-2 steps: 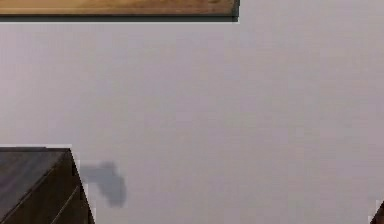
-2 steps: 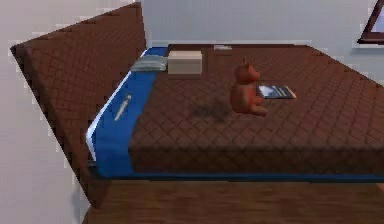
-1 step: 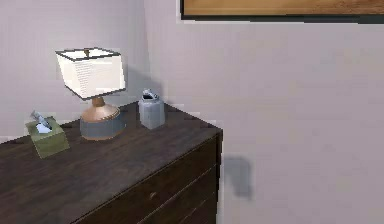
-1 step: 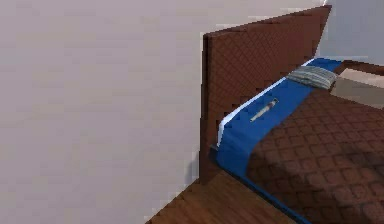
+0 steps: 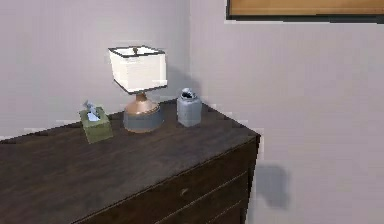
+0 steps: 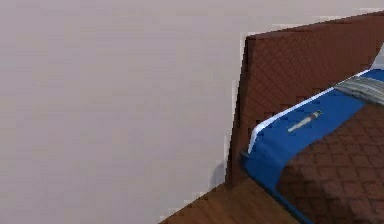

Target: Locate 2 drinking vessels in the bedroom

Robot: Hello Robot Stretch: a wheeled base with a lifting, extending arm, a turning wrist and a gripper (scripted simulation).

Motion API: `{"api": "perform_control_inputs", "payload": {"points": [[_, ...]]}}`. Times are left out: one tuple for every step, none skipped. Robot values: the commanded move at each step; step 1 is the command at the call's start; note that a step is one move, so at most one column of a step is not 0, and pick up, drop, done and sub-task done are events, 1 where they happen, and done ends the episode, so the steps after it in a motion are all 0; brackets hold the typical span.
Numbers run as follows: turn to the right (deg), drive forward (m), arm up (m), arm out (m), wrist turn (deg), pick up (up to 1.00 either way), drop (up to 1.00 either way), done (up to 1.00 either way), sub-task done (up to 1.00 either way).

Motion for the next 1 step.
{"api": "perform_control_inputs", "payload": {"points": [[0.0,0.00,0.00,0.00,0.0,0.00,0.00,1.00,0.00]]}}
